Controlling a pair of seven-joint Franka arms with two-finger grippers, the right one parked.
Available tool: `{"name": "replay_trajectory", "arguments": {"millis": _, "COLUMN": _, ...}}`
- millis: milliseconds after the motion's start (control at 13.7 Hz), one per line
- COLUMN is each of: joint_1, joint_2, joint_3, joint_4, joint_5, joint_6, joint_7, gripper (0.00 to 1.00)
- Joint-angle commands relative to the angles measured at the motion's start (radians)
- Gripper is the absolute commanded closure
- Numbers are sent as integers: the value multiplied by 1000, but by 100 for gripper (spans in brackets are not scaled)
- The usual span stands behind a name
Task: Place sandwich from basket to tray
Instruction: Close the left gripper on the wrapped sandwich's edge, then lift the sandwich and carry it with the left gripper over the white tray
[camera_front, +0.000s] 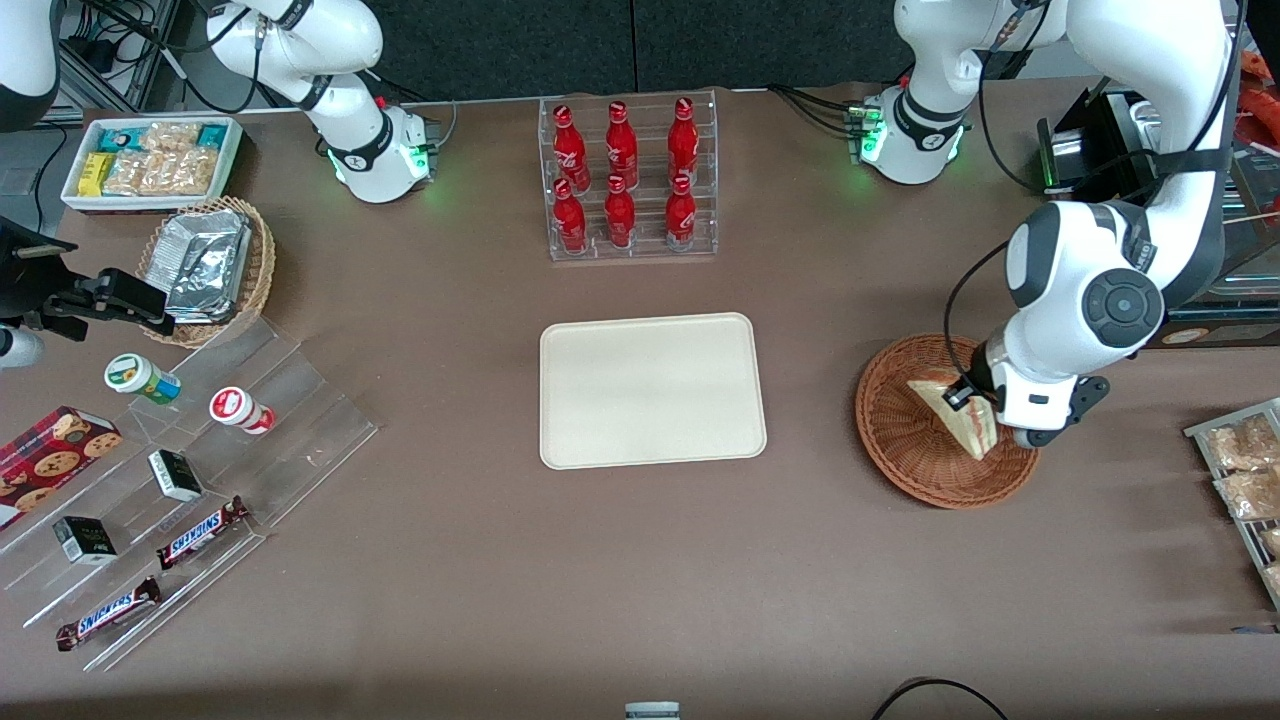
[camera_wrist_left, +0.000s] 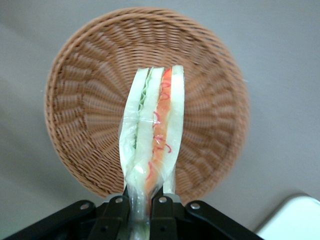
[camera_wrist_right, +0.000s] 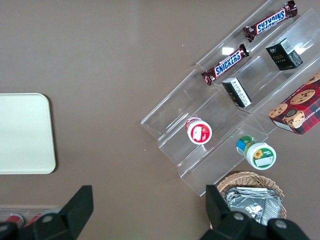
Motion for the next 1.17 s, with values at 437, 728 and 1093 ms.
{"name": "replay_trajectory", "arguments": {"millis": 437, "joint_1": -281, "joint_2": 136, "joint_3": 2, "joint_4": 209, "joint_5": 1, "joint_6": -32, "joint_7": 30, "gripper": 100}}
{"name": "replay_trajectory", "arguments": {"millis": 728, "joint_1": -309, "joint_2": 254, "joint_3": -116, "joint_4": 310, "joint_5": -22, "joint_6": -31, "joint_7": 50, "gripper": 100}}
{"name": "replay_trajectory", "arguments": {"millis": 1093, "joint_1": -310, "joint_2": 367, "joint_3": -240, "joint_4": 405, "joint_5": -21, "joint_6": -60, "joint_7": 34, "gripper": 100}}
